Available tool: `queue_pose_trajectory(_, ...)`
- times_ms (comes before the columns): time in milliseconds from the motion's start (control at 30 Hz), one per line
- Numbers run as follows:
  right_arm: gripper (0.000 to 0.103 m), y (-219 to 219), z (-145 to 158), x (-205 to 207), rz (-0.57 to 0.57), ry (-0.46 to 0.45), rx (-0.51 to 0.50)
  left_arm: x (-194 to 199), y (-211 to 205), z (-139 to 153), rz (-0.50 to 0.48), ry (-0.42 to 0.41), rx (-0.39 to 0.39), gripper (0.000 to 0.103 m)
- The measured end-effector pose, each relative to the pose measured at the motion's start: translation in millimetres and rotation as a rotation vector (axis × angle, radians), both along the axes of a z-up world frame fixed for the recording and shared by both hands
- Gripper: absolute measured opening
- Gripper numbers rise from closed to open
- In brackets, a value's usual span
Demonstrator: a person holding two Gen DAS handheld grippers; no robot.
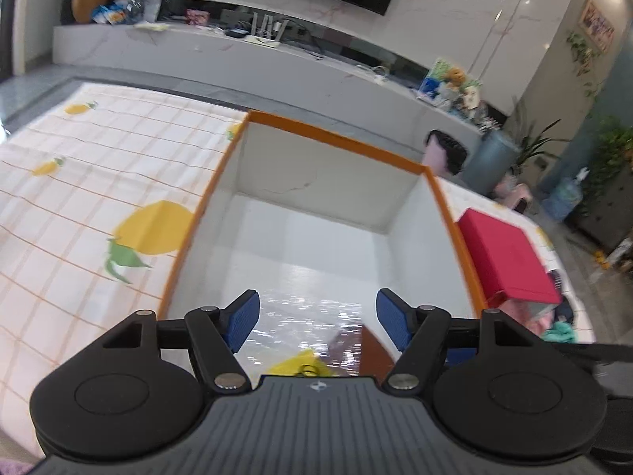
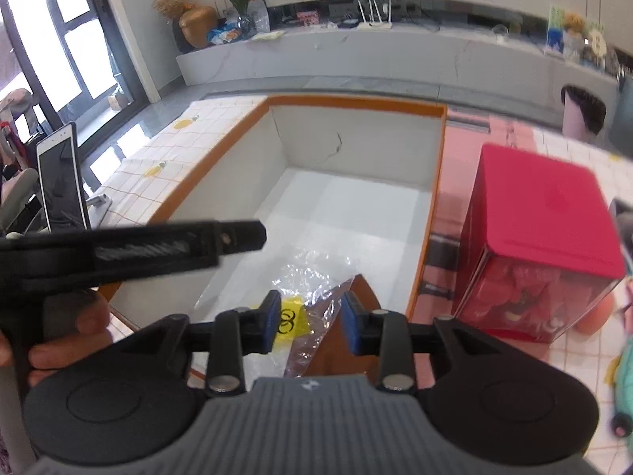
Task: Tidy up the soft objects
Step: 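Lower both items into the white box and open both grippers, then move the right gripper to the teal plush bag and grasp it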
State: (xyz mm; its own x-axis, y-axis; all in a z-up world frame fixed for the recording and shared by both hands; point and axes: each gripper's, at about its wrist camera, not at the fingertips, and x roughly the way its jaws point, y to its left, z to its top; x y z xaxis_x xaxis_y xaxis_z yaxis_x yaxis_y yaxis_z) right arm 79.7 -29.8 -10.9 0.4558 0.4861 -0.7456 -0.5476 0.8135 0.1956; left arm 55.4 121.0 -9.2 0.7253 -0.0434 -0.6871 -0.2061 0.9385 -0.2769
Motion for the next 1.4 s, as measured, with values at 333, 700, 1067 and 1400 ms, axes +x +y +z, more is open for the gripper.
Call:
queue_pose_trajectory(333,0.089,-29.4,38.3,-17.0,-0.109,-0.193,-0.029,-7.8,-29.7,31.7,0.051,-0.007,0.147,0.082)
queue_pose_trajectory(700,0.100,-136.0,83.7,-21.6,-0.258,-0.350,-0.190,4.6,-94.7,56.3,-0.035,-0.065,0.163,0.083)
queue_pose_trajectory(1067,0.100,-309.9,54.0,1.3,-0.660,-0.182,-0.173,32.0,-191.1,46.9,-0.299,-0.098,0.147,0.084)
queue_pose_trajectory(1400,0.100,-365.3,-3.9,29.9,-0.851,0.080,-0.032,44.3,-264.6,-1.0,-0.506,-0.062,0.172,0.085)
